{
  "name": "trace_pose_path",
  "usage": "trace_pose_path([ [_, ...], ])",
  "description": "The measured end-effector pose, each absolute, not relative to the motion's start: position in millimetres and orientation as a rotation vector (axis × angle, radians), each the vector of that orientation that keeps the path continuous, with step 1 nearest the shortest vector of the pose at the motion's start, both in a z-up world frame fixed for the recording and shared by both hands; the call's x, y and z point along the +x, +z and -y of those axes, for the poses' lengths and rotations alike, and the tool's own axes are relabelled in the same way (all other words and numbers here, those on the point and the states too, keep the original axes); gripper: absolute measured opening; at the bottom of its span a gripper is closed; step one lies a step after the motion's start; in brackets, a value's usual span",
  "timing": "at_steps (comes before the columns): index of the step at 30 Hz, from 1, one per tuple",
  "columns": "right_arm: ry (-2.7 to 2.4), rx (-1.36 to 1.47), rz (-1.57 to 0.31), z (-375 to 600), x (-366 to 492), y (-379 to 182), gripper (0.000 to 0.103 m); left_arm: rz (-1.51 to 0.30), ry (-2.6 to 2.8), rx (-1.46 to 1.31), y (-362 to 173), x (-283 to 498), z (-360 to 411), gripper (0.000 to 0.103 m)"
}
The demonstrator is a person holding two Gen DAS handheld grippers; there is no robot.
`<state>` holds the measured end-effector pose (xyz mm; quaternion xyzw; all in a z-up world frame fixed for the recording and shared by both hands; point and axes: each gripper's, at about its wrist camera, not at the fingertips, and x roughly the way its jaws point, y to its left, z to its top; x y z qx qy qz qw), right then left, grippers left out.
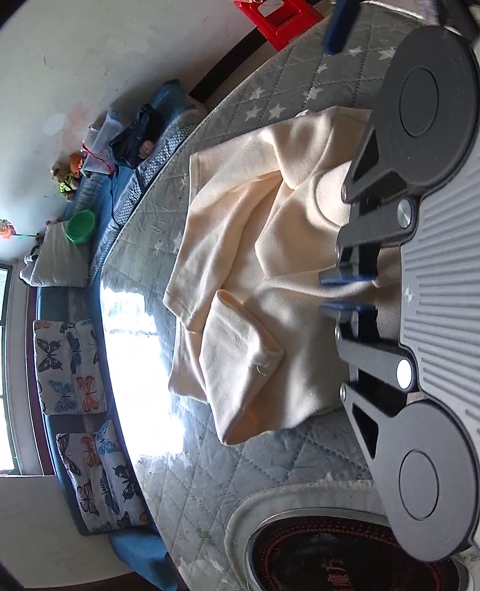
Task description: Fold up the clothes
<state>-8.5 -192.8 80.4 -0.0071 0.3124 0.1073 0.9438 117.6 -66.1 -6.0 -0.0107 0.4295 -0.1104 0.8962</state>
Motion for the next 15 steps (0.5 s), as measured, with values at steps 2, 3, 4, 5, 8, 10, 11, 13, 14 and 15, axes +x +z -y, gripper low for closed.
trace_pose_path([
  [2, 0.212, -0.008, -0.632, 196, -3, 83, 0.102, -0.876, -0.229, -0.027, -3, 113, 60, 0.006],
  [3, 0.209, -0.005, -0.63, 198, 0, 84, 0.102, -0.871, -0.225, -0.033, -2, 110, 56, 0.005],
  [4, 0.205, -0.001, -0.628, 199, 3, 85, 0.102, -0.867, -0.22, -0.04, 0, 107, 52, 0.005],
  [5, 0.203, 0.003, -0.626, 201, 7, 86, 0.101, -0.861, -0.219, -0.048, 1, 104, 47, 0.005],
  [8, 0.2, 0.016, -0.622, 204, 22, 87, 0.097, -0.845, -0.207, -0.064, 5, 94, 35, 0.002],
  [10, 0.199, 0.023, -0.631, 204, 34, 87, 0.091, -0.839, -0.192, -0.071, 7, 88, 27, 0.001],
  [11, 0.2, 0.028, -0.638, 205, 40, 87, 0.089, -0.835, -0.187, -0.072, 8, 84, 23, 0.001],
  [13, 0.207, 0.042, -0.654, 206, 55, 86, 0.085, -0.839, -0.171, -0.079, 8, 80, 14, 0.001],
  [14, 0.203, 0.044, -0.66, 206, 64, 84, 0.084, -0.84, -0.174, -0.086, 9, 79, 12, 0.001],
  [15, 0.198, 0.046, -0.665, 207, 72, 83, 0.082, -0.842, -0.179, -0.092, 10, 79, 10, 0.001],
])
